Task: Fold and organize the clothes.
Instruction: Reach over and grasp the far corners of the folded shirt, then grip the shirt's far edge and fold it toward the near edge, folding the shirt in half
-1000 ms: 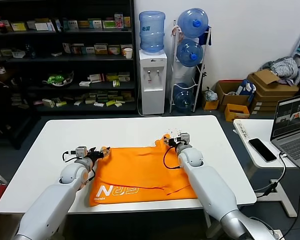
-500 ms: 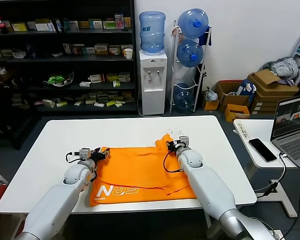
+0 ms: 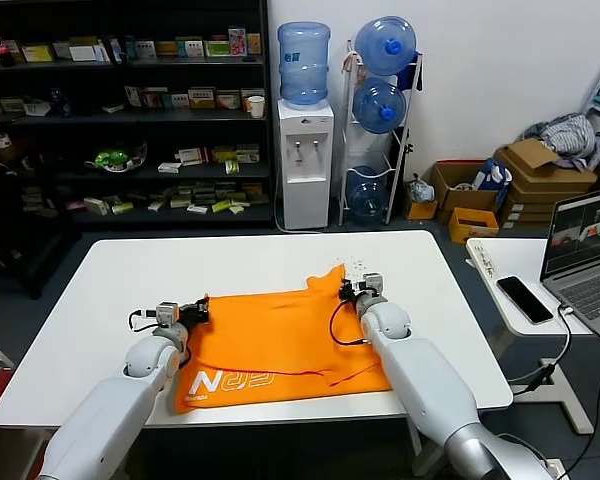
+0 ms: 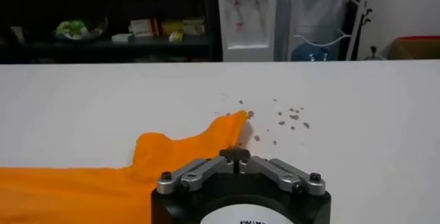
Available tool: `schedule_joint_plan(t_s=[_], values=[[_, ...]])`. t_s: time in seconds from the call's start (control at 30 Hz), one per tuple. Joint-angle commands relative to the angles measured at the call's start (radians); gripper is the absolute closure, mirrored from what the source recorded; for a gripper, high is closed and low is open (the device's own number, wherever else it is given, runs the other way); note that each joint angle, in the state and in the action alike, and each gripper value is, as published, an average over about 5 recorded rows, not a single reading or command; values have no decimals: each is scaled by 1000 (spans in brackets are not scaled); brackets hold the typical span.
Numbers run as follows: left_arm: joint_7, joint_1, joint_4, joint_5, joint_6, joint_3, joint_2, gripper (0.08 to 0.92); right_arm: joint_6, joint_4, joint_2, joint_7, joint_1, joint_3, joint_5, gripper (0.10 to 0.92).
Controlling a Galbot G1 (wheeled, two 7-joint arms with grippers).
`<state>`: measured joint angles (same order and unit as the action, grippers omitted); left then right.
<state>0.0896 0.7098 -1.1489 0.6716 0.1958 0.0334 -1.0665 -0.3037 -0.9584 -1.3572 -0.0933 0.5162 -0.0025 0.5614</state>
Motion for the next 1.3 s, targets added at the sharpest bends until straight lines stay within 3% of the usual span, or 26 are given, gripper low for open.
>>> schedule_joint_plan(t_s=[0.03,0.53,0.97,1.13,1.3], values=[[7,127,-201,-49,-56,65,38,903,63,-252,87,-29,98,3,16,900],[97,474,-578,-130,-34,155,107,903,-115,-789,353,-185,473,42,116,900],[139,643,-713,-204,11,215,114,903,-244,-1023,458,-288,711,117,142,900],[103,689,-745,-207,52,243,110,837,-270,-1052,461,-291,733,153,165,809],[97,736,-763,-212,61,276,90,699,-254,-1070,463,-281,755,202,160,671]])
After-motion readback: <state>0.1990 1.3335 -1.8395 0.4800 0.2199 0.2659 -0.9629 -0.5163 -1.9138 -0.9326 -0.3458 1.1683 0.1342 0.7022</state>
